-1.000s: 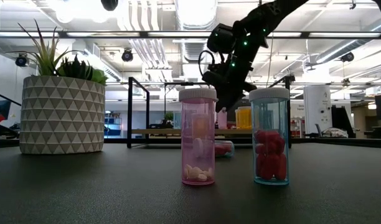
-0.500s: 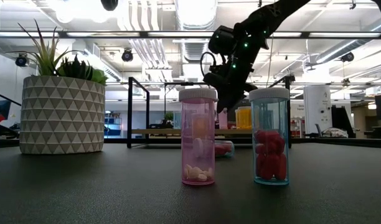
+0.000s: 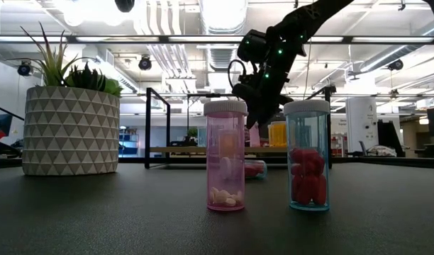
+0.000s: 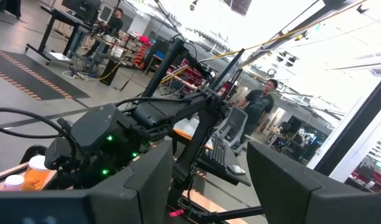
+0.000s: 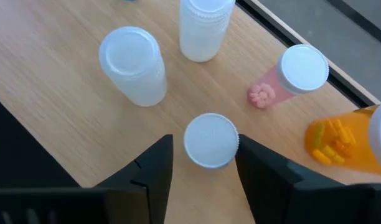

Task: Pick and place medicine bottles onto shelf by color
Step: Put the left pink pill bottle on the shelf aligned with the other pink pill bottle, then put the orange pill bottle on the shelf aligned with the other orange pill bottles

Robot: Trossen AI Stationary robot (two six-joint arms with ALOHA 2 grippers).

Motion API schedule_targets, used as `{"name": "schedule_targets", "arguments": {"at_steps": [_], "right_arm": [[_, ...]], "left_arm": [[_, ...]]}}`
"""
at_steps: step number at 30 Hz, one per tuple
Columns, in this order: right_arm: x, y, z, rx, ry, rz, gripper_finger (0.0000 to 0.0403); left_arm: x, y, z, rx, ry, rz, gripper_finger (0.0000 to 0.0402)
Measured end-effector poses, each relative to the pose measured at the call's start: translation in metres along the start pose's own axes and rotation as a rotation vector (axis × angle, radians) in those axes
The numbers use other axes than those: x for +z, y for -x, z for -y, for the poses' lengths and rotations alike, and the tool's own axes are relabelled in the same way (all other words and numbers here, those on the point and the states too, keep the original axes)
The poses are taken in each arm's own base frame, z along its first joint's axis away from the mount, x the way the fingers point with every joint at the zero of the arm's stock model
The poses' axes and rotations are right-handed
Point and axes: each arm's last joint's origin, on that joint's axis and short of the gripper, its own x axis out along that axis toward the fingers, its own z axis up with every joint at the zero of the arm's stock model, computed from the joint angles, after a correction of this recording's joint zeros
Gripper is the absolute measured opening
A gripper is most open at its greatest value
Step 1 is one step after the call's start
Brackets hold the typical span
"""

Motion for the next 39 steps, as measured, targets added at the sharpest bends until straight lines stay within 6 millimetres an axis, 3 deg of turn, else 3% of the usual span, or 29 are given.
{"name": "schedule_targets", "arguments": {"at_steps": [7,15,22,26,32,39], "right_arm": [[0.002,0.002,0.0,0.001,0.015,0.004,0.02],[0.01,0.024,0.001,0.008,0.04,0.027,0.0236],[0.016,0.058,0.005,0.032,0.019,0.078,0.0257],[0.016,0.084,0.002,0.152,-0.017,0.11,0.0258],[0.004,0.122,-0.022,0.388,0.022,0.105,0.0249],[-0.036,0.154,-0.074,0.527,0.208,0.031,0.024]], "left_arm": [[0.0,0.0,0.0,0.0,0.0,0.0,0.019],[0.0,0.0,0.0,0.0,0.0,0.0,0.019],[-0.002,-0.003,-0.001,0.006,-0.002,-0.01,0.019],[-0.006,-0.008,-0.002,0.013,-0.014,-0.023,0.019],[-0.013,-0.014,-0.005,0.02,-0.065,-0.057,0.019],[-0.014,-0.014,-0.002,-0.069,-0.062,-0.105,0.019]]}}
